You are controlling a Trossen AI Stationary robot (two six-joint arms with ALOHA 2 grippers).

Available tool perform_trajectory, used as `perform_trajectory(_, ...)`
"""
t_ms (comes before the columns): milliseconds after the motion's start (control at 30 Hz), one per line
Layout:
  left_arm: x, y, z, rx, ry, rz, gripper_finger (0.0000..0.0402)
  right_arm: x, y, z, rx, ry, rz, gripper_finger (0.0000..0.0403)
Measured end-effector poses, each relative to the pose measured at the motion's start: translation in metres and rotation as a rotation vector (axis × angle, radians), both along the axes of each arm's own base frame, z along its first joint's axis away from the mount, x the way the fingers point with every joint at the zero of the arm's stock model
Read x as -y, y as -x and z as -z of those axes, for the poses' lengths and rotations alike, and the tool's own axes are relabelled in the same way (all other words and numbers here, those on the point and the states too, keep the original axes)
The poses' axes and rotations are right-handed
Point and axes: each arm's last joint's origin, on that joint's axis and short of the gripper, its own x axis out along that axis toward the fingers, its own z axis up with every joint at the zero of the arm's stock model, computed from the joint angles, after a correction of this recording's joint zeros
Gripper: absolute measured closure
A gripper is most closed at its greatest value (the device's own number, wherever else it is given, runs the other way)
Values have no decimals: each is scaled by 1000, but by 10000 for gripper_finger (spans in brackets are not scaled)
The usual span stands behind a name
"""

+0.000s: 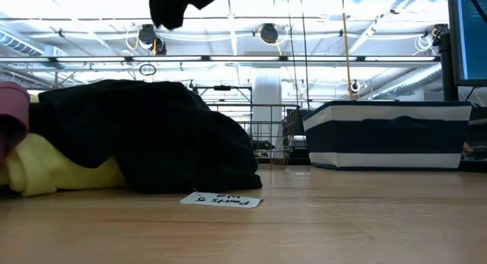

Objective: Pick & Place Cloths
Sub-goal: Put the black sock into the transparent container

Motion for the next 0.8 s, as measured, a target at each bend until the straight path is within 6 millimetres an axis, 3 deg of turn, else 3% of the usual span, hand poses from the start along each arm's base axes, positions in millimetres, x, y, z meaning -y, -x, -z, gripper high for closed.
perform_trajectory(267, 1, 4, 1, -30, 14, 62, 377, 0, 1, 2, -29, -50, 18, 377)
perform_trajectory(467, -2, 9, 6, -115, 27, 9, 387, -4, 9, 16, -184, -72, 13, 333)
perform_trajectory(800, -19, 34, -2, -167, -88, -324, 394, -21, 32, 38, -438, -139, 76, 272)
